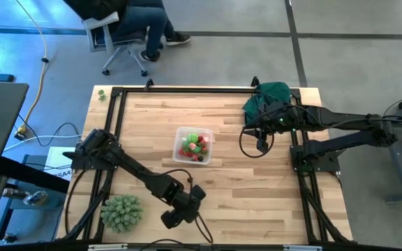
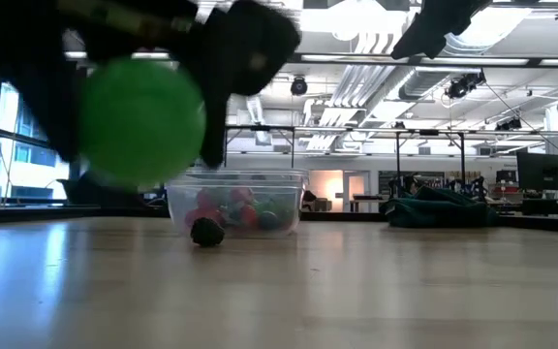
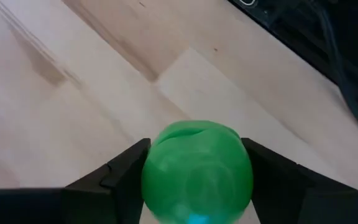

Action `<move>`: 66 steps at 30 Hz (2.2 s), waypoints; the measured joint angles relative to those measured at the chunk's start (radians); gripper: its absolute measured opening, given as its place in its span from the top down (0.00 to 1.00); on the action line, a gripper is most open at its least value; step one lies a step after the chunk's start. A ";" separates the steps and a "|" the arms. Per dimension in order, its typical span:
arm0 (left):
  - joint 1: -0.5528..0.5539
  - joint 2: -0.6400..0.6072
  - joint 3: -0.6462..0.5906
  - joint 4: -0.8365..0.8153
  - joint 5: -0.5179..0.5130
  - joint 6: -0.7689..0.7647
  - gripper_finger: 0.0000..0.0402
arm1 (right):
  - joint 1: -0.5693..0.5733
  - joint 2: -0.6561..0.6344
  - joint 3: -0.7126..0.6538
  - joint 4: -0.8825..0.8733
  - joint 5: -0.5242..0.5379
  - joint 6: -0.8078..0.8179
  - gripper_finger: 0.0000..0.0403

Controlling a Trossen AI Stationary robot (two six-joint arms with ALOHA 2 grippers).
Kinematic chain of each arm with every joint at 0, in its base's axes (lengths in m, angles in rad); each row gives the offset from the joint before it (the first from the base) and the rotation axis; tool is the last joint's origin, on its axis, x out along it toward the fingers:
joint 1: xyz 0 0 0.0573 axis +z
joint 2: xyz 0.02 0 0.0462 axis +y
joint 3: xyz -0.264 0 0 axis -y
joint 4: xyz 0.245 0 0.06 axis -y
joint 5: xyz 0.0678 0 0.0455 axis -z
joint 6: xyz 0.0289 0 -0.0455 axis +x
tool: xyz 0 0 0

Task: Pick and placing Produce into tupperware
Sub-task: Put the green pear into the transparent container

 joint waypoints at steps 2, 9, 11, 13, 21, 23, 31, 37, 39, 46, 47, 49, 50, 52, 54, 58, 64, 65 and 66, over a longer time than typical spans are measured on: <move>0.000 0.000 0.064 -0.085 -0.033 0.050 0.43 | 0.000 0.000 0.000 0.000 0.000 0.000 0.83; 0.006 0.000 0.298 -0.369 -0.197 0.192 0.48 | 0.000 0.000 0.000 0.000 0.000 0.000 0.83; 0.018 0.000 0.352 -0.438 -0.223 0.219 0.49 | 0.000 0.000 0.000 0.000 0.000 0.000 0.83; 0.043 0.000 0.404 -0.502 -0.228 0.232 0.49 | 0.000 0.000 0.000 0.000 0.000 0.000 0.83; 0.208 0.000 0.566 -0.681 -0.257 0.320 0.43 | 0.000 0.000 0.000 0.000 0.000 0.000 0.83; 0.261 0.000 0.595 -0.711 -0.236 0.345 0.44 | 0.000 0.000 0.000 0.000 0.000 0.000 0.83; 0.507 -0.001 0.630 -0.795 -0.013 0.426 0.49 | 0.000 0.000 0.000 0.000 0.000 0.000 0.83; 0.635 -0.001 0.555 -0.744 0.160 0.489 0.41 | 0.000 0.000 0.000 0.000 0.000 0.000 0.83; 0.664 -0.002 0.524 -0.728 0.193 0.509 0.42 | 0.000 0.000 0.000 0.000 0.000 0.000 0.83; 0.737 -0.001 0.389 -0.640 0.259 0.571 0.49 | 0.000 0.000 0.000 0.000 0.000 0.000 0.83; 0.748 -0.001 0.370 -0.626 0.275 0.577 0.49 | 0.000 0.000 0.000 0.000 0.000 0.000 0.83; 0.766 -0.001 0.329 -0.580 0.298 0.588 0.45 | 0.000 0.000 0.000 0.000 0.000 0.000 0.83; 0.774 -0.001 0.311 -0.557 0.304 0.592 0.44 | 0.000 0.000 0.000 0.000 0.000 0.000 0.83; 0.789 -0.001 0.282 -0.524 0.312 0.601 0.41 | 0.000 0.000 0.000 0.000 0.000 0.000 0.83; 0.804 -0.001 0.261 -0.487 0.319 0.609 0.40 | 0.000 0.000 0.000 0.000 0.000 0.000 0.83; 0.821 -0.001 0.213 -0.409 0.327 0.610 0.44 | 0.000 0.000 0.000 0.000 0.000 0.000 0.83; 0.820 -0.001 0.182 -0.365 0.322 0.611 0.48 | 0.000 0.000 0.000 0.000 0.000 0.000 0.83; 0.820 -0.001 0.178 -0.361 0.322 0.610 0.47 | 0.000 0.000 0.000 0.000 0.000 0.000 0.83; 0.818 -0.001 0.174 -0.355 0.323 0.609 0.46 | 0.000 0.000 0.000 0.000 0.000 0.000 0.83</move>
